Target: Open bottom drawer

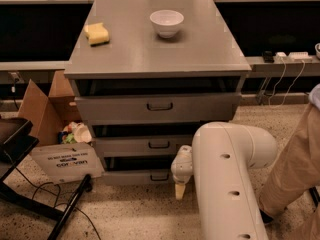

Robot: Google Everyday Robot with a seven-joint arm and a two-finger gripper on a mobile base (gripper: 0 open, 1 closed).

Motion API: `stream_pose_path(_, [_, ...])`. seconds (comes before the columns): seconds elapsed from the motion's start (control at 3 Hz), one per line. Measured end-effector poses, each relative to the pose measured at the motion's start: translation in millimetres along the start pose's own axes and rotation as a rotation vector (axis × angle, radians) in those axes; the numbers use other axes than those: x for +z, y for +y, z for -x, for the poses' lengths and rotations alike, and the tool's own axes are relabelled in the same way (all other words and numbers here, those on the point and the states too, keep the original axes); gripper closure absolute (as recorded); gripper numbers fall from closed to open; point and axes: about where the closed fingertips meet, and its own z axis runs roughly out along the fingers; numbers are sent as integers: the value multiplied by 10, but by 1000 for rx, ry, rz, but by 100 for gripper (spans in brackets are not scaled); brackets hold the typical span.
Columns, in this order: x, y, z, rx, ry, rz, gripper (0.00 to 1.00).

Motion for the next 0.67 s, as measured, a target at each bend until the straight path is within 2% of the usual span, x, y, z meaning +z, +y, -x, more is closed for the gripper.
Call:
stream_pose_path(0.33, [162,-48,41,2,-22,4,0])
stream_pose_path(0.67, [325,-2,19,9,-27,32,0])
